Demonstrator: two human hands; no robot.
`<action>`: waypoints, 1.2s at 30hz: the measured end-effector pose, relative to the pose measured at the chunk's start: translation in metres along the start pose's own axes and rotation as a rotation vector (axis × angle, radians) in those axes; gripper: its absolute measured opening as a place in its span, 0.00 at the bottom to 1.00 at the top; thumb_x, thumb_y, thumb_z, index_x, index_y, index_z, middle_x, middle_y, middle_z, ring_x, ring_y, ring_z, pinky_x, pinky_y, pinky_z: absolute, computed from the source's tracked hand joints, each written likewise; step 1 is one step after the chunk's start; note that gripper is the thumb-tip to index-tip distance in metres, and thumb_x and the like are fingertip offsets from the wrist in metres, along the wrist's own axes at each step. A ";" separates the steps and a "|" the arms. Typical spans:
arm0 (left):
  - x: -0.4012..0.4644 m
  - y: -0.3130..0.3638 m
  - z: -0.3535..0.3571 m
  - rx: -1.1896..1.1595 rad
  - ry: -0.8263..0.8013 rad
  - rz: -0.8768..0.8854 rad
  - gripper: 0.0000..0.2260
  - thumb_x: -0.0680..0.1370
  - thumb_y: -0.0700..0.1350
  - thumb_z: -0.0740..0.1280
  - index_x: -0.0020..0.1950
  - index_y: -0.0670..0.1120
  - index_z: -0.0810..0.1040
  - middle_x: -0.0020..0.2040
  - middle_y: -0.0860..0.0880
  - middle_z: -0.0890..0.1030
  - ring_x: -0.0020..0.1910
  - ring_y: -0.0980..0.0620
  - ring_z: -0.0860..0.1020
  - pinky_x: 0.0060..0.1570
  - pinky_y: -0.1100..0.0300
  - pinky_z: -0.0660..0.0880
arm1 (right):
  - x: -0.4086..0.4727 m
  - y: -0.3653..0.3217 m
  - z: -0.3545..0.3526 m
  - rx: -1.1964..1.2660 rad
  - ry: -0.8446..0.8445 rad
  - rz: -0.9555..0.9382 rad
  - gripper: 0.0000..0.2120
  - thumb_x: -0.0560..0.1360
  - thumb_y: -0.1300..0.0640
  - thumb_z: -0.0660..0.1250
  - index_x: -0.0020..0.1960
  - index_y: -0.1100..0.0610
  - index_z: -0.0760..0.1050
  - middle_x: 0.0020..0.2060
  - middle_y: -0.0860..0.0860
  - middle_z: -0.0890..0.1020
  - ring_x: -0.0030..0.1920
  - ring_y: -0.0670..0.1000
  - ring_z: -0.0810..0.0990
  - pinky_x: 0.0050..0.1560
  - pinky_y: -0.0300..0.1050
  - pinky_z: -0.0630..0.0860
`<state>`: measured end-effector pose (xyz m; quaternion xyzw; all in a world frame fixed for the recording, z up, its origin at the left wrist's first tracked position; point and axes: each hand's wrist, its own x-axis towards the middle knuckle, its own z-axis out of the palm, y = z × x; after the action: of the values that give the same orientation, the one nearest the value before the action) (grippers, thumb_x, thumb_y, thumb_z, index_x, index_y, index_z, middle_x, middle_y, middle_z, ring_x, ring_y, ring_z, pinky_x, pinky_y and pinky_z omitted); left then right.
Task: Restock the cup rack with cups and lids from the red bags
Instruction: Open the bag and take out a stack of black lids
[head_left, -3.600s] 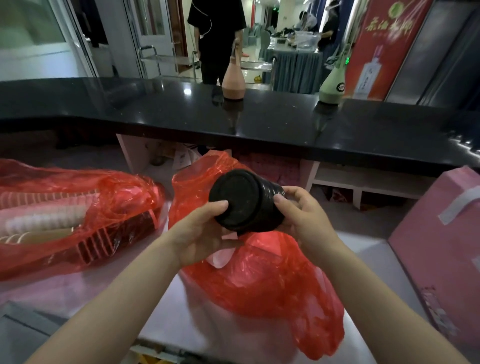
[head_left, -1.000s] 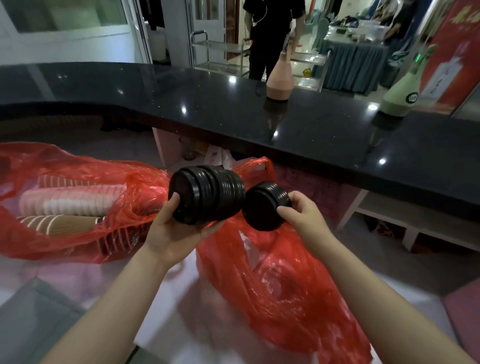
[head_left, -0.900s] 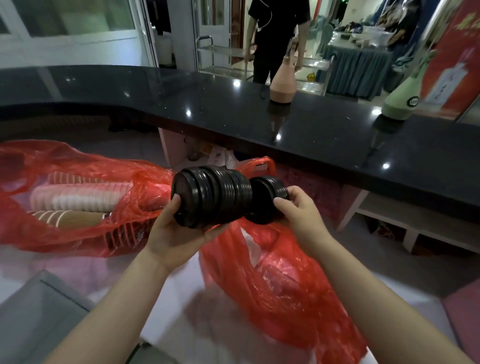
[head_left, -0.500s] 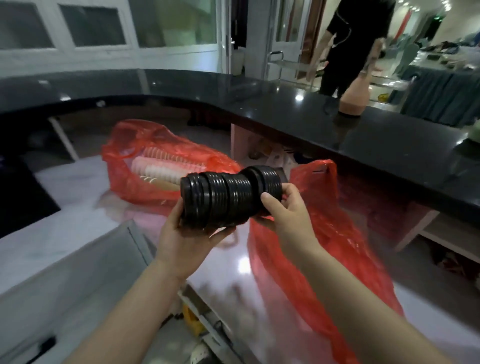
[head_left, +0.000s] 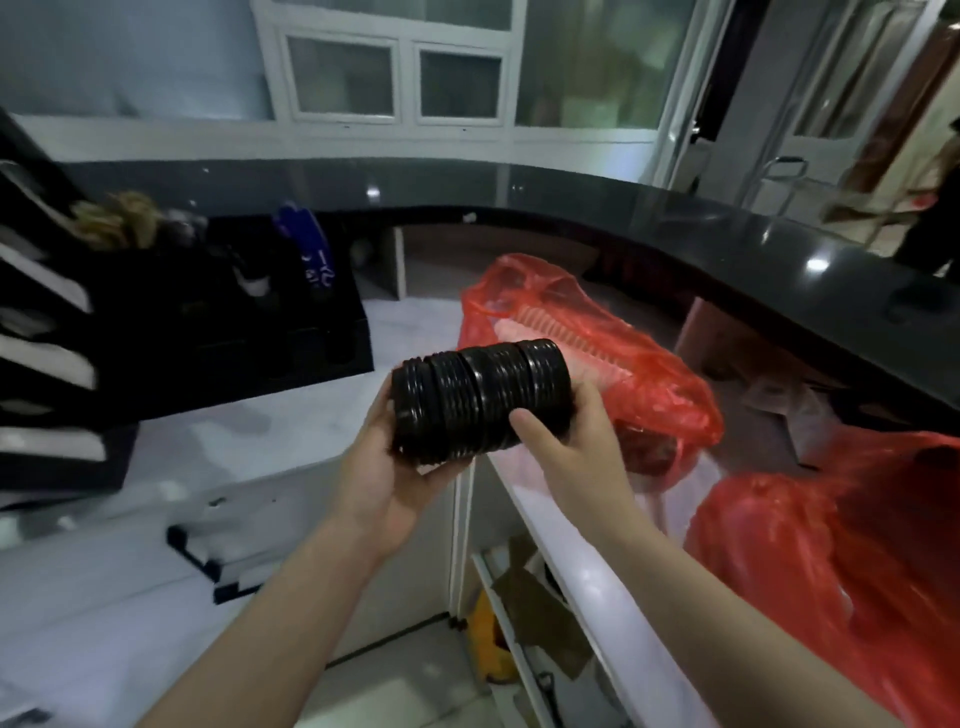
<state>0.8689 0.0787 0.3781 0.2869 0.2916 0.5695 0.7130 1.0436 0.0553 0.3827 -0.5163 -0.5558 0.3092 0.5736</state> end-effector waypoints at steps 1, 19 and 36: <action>0.000 0.012 -0.010 -0.003 0.001 -0.001 0.21 0.79 0.58 0.55 0.68 0.52 0.73 0.62 0.45 0.79 0.58 0.44 0.79 0.50 0.42 0.79 | 0.005 -0.001 0.013 -0.006 -0.027 -0.017 0.14 0.71 0.50 0.70 0.54 0.45 0.70 0.47 0.40 0.79 0.48 0.41 0.79 0.48 0.39 0.76; 0.014 0.136 -0.145 0.284 0.164 0.039 0.26 0.74 0.66 0.58 0.67 0.55 0.70 0.61 0.48 0.79 0.57 0.50 0.80 0.50 0.52 0.79 | 0.024 -0.021 0.225 -0.218 -0.021 -0.291 0.14 0.71 0.51 0.73 0.50 0.51 0.70 0.44 0.28 0.76 0.43 0.36 0.76 0.40 0.28 0.71; 0.038 0.168 -0.189 0.294 0.052 0.076 0.22 0.73 0.64 0.60 0.67 0.66 0.70 0.66 0.54 0.75 0.63 0.50 0.75 0.61 0.49 0.74 | 0.070 -0.002 0.241 0.196 -0.205 0.132 0.15 0.77 0.69 0.60 0.55 0.51 0.69 0.38 0.46 0.84 0.42 0.45 0.81 0.48 0.44 0.77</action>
<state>0.6267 0.1620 0.3735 0.3843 0.3790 0.5546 0.6334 0.8264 0.1794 0.3702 -0.4589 -0.5435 0.4499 0.5400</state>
